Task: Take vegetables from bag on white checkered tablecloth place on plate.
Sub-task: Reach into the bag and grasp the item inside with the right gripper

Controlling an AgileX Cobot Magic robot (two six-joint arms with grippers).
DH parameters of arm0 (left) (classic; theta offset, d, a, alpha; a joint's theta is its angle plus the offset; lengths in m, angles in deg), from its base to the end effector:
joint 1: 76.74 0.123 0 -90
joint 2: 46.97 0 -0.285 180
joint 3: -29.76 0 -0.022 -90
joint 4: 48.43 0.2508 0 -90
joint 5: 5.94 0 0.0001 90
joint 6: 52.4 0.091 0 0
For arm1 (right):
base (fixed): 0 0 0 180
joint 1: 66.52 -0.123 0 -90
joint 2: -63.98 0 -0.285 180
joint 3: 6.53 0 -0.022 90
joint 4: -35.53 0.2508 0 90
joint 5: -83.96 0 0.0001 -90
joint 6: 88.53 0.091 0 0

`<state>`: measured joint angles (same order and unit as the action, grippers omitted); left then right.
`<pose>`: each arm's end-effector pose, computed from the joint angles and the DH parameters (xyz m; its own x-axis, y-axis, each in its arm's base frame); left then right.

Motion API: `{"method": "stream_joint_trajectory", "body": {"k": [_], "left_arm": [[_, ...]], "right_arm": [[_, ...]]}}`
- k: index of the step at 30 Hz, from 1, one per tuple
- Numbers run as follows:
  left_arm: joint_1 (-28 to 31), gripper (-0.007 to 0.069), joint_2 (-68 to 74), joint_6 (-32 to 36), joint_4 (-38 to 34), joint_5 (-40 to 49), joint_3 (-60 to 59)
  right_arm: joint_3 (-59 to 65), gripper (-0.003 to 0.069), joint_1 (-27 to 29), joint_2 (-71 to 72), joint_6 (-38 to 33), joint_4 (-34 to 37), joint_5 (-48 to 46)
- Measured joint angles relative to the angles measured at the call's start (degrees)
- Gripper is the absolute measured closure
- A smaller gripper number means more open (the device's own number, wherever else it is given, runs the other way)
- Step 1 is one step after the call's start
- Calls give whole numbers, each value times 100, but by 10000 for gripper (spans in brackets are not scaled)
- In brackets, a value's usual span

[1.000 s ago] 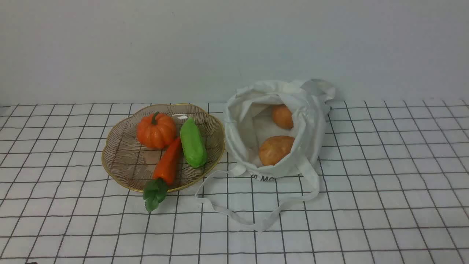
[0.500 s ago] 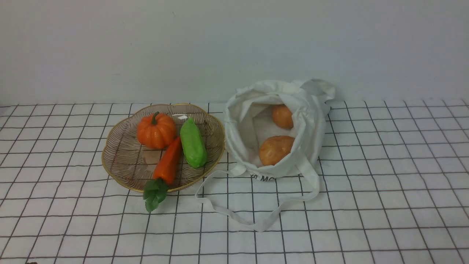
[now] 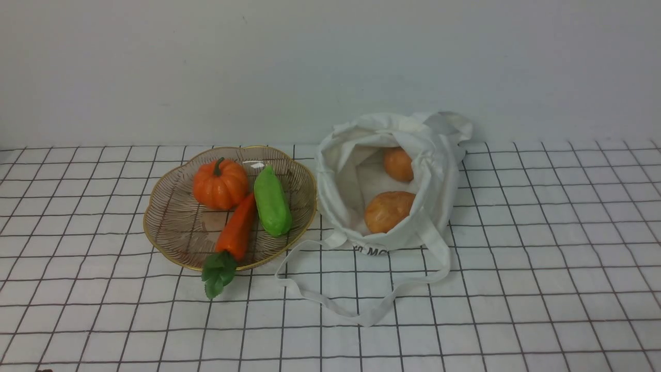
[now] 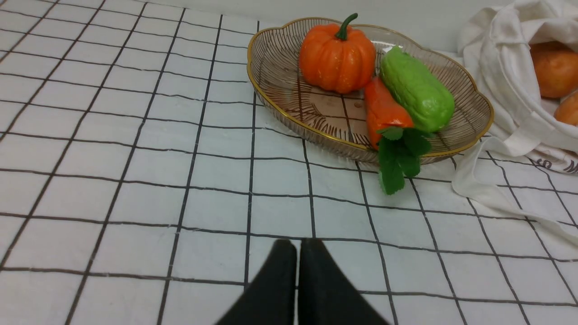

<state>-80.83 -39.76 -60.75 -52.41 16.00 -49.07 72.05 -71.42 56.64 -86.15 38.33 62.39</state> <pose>0.0522 -0.0061 0.1699 -0.3204 -0.1862 -0.9288 0.0297 0.9780 -0.2063 0.0524 0.0061 0.1718 -0.3068 0.0609 -0.9498 -0.0761 0.9932 0.0882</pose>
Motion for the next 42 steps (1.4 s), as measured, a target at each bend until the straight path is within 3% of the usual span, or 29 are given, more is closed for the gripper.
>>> {"method": "stream_joint_trajectory", "body": {"k": [5, 13, 17, 22, 24, 28, 31, 33, 35, 39, 42], "left_arm": [[0, 632, 0, 0, 0, 0, 0], [0, 632, 0, 0, 0, 0, 0], [0, 632, 0, 0, 0, 0, 0], [0, 632, 0, 0, 0, 0, 0], [0, 632, 0, 0, 0, 0, 0], [0, 632, 0, 0, 0, 0, 0], [0, 632, 0, 0, 0, 0, 0], [0, 632, 0, 0, 0, 0, 0], [0, 632, 0, 0, 0, 0, 0], [0, 632, 0, 0, 0, 0, 0], [0, 632, 0, 0, 0, 0, 0]], "right_arm": [[0, 673, 0, 0, 146, 176, 6], [31, 673, 0, 0, 1631, 2997, 151], [31, 673, 0, 0, 1798, 3910, 284], [-79, 673, -11, 0, 1509, 4052, 304], [-690, 673, -30, 0, 772, 3857, 270], [-1787, 673, -43, -195, -16, 3275, 44], [-2644, 673, -48, -1024, -237, 2494, -768], [-3422, 672, -48, -2269, -237, 1658, -1877], [-3770, 670, -48, -3214, -336, 1343, -2440], [-4099, 668, -53, -4494, -842, 1619, -2714], [-4458, 649, -227, -5817, -2016, 2519, -2752]]}}
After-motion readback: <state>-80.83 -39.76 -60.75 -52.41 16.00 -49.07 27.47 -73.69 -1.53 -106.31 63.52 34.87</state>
